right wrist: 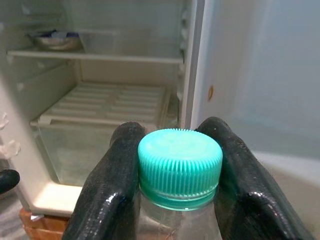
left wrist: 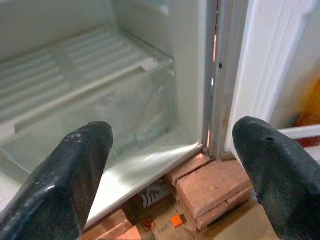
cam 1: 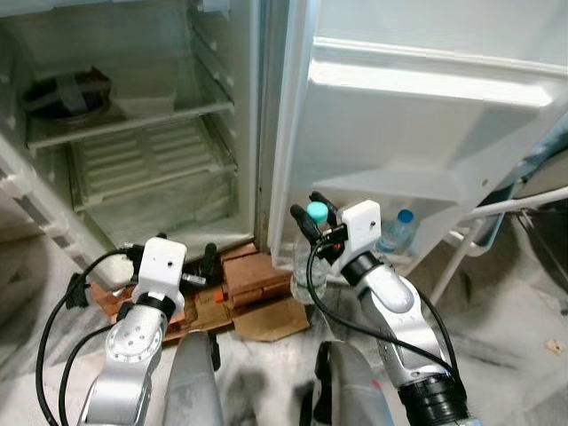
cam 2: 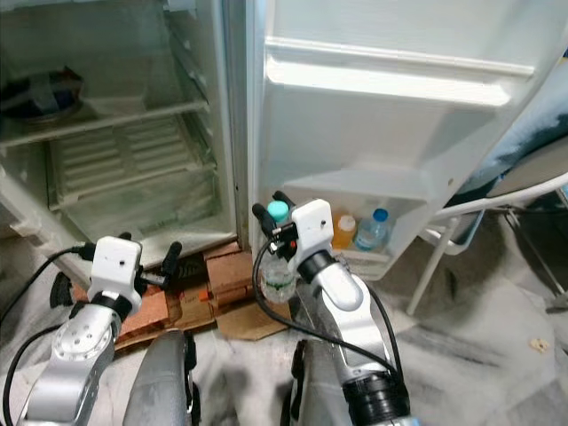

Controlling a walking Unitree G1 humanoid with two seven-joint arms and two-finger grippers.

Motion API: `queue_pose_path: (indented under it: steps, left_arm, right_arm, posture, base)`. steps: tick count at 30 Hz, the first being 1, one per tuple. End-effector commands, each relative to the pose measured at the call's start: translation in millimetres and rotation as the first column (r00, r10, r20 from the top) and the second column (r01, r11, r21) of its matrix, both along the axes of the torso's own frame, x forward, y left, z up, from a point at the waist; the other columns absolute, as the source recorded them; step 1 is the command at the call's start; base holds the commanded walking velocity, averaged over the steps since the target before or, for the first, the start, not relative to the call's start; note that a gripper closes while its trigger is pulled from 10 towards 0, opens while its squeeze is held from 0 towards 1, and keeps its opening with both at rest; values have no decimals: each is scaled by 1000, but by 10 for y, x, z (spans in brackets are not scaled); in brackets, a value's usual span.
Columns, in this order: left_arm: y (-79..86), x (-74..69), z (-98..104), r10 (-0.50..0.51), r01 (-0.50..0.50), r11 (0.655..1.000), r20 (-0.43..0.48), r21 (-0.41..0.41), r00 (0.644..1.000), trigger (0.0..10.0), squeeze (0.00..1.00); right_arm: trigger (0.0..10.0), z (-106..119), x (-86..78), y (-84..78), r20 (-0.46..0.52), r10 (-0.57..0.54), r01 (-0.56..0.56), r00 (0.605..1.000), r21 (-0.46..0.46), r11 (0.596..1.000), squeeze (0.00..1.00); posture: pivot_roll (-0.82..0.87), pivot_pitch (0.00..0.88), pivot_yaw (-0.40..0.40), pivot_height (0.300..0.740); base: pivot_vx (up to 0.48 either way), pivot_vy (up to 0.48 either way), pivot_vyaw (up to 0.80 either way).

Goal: Restocking fridge

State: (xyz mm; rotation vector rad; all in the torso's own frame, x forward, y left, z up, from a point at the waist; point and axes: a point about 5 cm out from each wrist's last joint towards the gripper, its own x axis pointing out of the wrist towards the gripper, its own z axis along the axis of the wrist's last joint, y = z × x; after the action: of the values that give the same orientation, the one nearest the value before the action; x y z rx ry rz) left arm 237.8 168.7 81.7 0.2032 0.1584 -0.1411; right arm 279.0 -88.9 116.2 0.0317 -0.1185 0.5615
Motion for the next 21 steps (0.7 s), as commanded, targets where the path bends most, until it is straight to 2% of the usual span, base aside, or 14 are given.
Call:
queue_pose_path:
  steps: [1,5,11,21]
  left_arm:
    - [-3,-7,-6,4,-4,1000,-9,10,1000,10000,0]
    - [1,-4,-5,1,-1,1000,-5,21,1000,10000,0]
    - [7,9,0,5,-5,1000,1,23,1000,10000,0]
    - [11,18,1,7,-7,1000,2,24,1000,10000,0]
  right_arm:
    - [10000,59,-17,-12,28,7,-7,1000,2,1000,0]
    - [10000,71,-41,23,59,35,-32,998,-45,998,0]
    - [10000,131,-32,30,90,33,-30,995,-31,999,0]
    - [10000,165,-17,45,107,44,-41,993,-37,998,0]
  posture:
    - [78,109,-64,565]
    - [76,110,-62,565]
    - [76,110,-63,565]
    - [76,109,-63,565]
  base:
    - [0,0,0]
    - [0,0,0]
    - [0,0,0]
    - [221,0,0]
